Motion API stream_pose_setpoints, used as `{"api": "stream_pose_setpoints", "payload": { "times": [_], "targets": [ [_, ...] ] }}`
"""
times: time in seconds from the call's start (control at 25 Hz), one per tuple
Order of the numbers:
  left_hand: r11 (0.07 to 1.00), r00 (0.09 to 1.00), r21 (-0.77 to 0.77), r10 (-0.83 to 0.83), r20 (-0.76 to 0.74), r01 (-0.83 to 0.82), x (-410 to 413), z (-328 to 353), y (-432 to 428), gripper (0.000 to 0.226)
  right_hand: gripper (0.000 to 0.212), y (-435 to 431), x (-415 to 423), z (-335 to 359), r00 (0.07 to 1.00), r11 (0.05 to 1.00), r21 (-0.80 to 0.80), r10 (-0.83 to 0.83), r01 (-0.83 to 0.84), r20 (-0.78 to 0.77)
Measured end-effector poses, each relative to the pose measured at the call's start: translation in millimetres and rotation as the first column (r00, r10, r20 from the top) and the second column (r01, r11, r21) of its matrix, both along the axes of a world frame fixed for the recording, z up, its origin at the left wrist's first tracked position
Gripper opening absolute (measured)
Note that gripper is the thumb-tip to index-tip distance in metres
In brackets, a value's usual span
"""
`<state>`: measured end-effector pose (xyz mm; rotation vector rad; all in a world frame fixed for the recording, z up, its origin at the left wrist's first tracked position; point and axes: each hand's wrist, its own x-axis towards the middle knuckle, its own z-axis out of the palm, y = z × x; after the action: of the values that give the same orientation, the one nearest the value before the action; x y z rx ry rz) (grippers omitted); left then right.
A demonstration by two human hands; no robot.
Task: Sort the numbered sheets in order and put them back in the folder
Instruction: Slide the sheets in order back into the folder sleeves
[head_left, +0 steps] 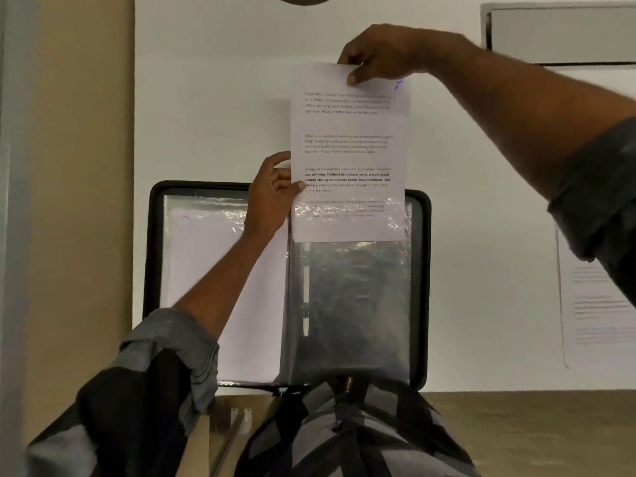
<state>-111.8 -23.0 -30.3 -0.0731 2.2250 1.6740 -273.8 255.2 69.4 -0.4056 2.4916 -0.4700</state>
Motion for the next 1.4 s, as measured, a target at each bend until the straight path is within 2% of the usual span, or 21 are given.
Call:
{"api": "stream_pose_setpoints", "payload": {
  "times": [0.08, 0.16, 0.24, 0.32, 0.44, 0.52, 0.76, 0.84, 1.0, 1.16, 1.4],
  "targets": [
    [0.997, 0.995, -0.011, 0.076, -0.057, -0.077, 10, -4, -8, 0.052, 0.028, -9, -2, -11, 1.0, 0.999, -0.039, 0.023, -0.023, 0.006],
    [0.991, 0.981, -0.084, 0.085, -0.176, -0.101, 22, -6, -14, 0.046, 0.026, -15, -2, -20, 0.998, 0.998, -0.055, 0.026, -0.023, 0.065],
    [0.979, 0.947, -0.199, -0.013, -0.322, -0.054, 37, -3, -17, 0.038, 0.022, -16, -1, -28, 0.987, 0.998, -0.063, 0.005, 0.006, 0.161],
    [0.937, 0.889, -0.342, -0.219, -0.403, 0.076, 56, 0, -17, 0.037, 0.019, -14, 3, -37, 0.964, 0.995, -0.098, -0.006, 0.033, 0.266],
    [0.787, 0.742, -0.55, -0.54, -0.398, 0.278, 91, -3, -17, 0.047, 0.021, -14, 19, -54, 0.894, 0.981, -0.171, -0.002, 0.089, 0.449],
    [0.671, 0.665, -0.644, -0.674, -0.322, 0.367, 115, -9, -16, 0.055, 0.023, -17, 34, -63, 0.836, 0.975, -0.192, 0.011, 0.113, 0.548],
    [0.423, 0.551, -0.785, -0.825, -0.125, 0.454, 164, -21, -10, 0.073, 0.028, -23, 77, -70, 0.707, 0.962, -0.217, 0.039, 0.164, 0.707],
    [0.4, 0.542, -0.797, -0.833, -0.111, 0.453, 175, -24, -9, 0.077, 0.028, -27, 90, -73, 0.691, 0.964, -0.209, 0.036, 0.167, 0.722],
    [0.424, 0.532, -0.806, -0.831, -0.164, 0.413, 196, -29, -7, 0.08, 0.032, -34, 111, -74, 0.638, 0.97, -0.192, 0.055, 0.148, 0.768],
    [0.395, 0.518, -0.825, -0.842, -0.149, 0.404, 219, -32, -6, 0.082, 0.028, -49, 135, -71, 0.588, 0.975, -0.172, 0.056, 0.143, 0.807],
    [0.386, 0.528, -0.835, -0.838, -0.139, 0.392, 248, -34, 8, 0.088, 0.024, -51, 163, -68, 0.637, 0.954, -0.181, -0.015, 0.241, 0.771]
  ]
}}
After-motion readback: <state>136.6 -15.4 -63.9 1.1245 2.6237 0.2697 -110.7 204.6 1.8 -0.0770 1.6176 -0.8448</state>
